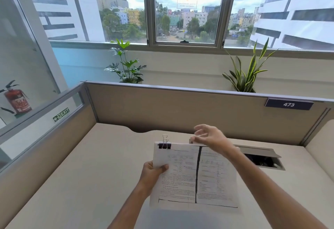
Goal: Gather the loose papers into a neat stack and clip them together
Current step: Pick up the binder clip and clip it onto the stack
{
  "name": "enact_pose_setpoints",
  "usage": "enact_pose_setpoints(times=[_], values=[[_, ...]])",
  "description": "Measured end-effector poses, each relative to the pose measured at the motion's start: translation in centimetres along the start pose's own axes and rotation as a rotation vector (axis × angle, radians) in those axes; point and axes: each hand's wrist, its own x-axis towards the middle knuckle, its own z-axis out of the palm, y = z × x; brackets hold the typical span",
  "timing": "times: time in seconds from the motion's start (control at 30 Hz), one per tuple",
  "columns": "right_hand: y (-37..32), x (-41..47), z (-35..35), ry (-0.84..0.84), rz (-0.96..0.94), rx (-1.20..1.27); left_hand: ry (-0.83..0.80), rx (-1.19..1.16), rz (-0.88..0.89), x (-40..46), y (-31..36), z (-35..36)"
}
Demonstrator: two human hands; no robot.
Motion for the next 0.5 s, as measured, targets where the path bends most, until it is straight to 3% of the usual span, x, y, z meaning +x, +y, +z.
enact_pose_setpoints(times=[0.1, 0.17, 0.23, 0.3, 0.37, 0.5], values=[[4.2, -1.6, -1.6, 0.519, 0.005, -0.021, 0.027, -0.013, -0.012, 0.2, 0.5, -1.0], [6.9, -2.7, -1.8, 0.685, 0.074, 0.066, 0.038, -0.019, -0.020, 0.5, 0.7, -1.5], [8.8, -3.6, -1.4, 0.588, 0.117, 0.258, 0.049, -0.024, -0.027, 0.9, 0.7, -1.9], [10.1, -4.2, -0.5, 0.350, 0.203, 0.458, 0.059, -0.032, -0.029, 1.3, 0.7, -2.3], [11.1, -4.5, 0.8, 0.156, 0.272, 0.490, 0.082, -0.048, -0.037, 1.9, 0.6, -2.7], [13.0, -3.8, 3.7, 0.095, 0.345, 0.556, 0.131, -0.068, -0.075, 3.5, 0.2, -4.0]])
